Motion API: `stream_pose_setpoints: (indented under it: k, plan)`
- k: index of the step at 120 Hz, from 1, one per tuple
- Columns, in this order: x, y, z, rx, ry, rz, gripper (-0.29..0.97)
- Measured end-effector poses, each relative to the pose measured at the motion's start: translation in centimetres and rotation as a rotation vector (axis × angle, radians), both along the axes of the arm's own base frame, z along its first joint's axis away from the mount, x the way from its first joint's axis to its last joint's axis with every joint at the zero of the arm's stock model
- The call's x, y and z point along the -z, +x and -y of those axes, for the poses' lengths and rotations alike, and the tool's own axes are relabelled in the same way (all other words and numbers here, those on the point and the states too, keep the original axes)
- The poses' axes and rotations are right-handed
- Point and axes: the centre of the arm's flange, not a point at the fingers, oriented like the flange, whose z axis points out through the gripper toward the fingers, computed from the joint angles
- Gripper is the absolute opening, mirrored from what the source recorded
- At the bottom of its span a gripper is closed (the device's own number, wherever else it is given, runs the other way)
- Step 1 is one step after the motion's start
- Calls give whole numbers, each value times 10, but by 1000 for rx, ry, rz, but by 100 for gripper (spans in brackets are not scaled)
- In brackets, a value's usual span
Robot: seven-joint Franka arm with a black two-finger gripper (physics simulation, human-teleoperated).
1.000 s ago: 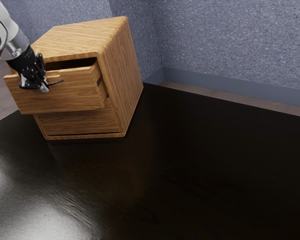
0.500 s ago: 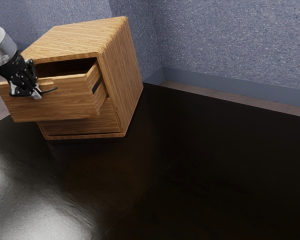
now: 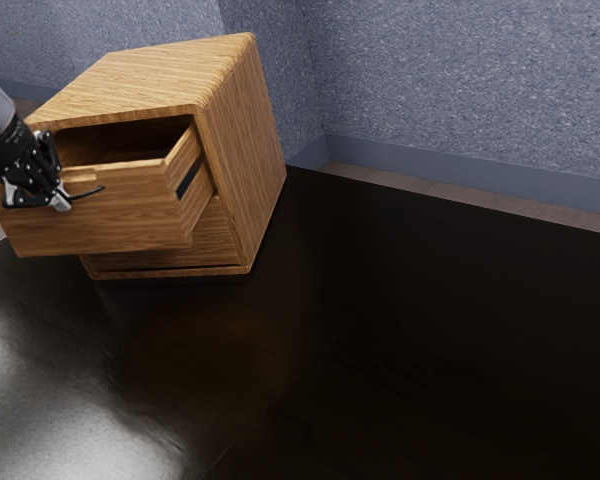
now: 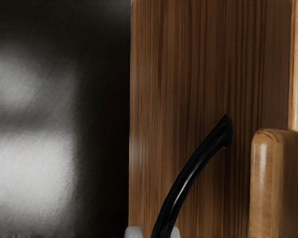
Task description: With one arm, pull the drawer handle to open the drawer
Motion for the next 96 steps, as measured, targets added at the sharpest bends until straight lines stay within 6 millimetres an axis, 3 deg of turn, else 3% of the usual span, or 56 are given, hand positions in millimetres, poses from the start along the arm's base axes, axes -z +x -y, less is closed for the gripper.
stream_pose_setpoints:
  k: [31, 40, 96]
  plan:
    - [0, -23, 11, 1, -6, 13, -11]
    - [-1, -25, 24, 22, -7, 18, -11]
    - [2, -53, 35, 25, -9, 19, -11]
